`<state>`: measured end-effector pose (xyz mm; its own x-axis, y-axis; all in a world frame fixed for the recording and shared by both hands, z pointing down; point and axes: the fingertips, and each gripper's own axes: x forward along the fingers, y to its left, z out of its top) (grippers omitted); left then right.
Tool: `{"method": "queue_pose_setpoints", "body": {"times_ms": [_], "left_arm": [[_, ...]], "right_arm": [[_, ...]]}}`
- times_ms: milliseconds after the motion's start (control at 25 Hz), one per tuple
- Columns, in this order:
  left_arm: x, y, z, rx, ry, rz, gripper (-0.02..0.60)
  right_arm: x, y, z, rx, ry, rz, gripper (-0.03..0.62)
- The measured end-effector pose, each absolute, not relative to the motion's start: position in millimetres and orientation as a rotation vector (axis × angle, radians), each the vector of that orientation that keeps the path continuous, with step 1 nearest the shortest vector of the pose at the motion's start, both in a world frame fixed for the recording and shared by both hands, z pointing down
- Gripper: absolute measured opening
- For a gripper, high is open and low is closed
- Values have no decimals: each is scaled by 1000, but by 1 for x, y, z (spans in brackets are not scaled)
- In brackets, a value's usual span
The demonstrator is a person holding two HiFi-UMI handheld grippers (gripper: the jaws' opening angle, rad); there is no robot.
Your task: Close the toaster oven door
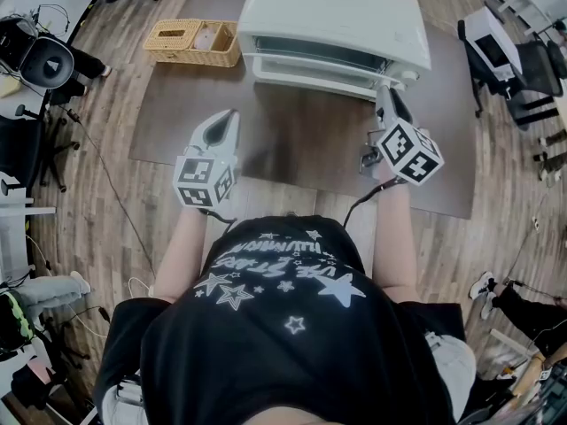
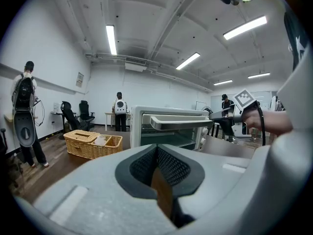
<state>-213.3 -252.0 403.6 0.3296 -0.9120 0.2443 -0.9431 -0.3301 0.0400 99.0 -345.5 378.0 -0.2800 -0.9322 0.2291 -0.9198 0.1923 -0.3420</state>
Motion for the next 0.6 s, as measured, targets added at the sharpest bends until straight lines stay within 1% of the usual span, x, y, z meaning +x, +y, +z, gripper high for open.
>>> {"method": "queue_pose_setpoints", "body": {"times_ms": [600], "left_arm": [[-213, -271, 402, 2404, -1711, 251, 11]], "right_arm": [[101, -369, 367, -1854, 2385, -646, 87]]}}
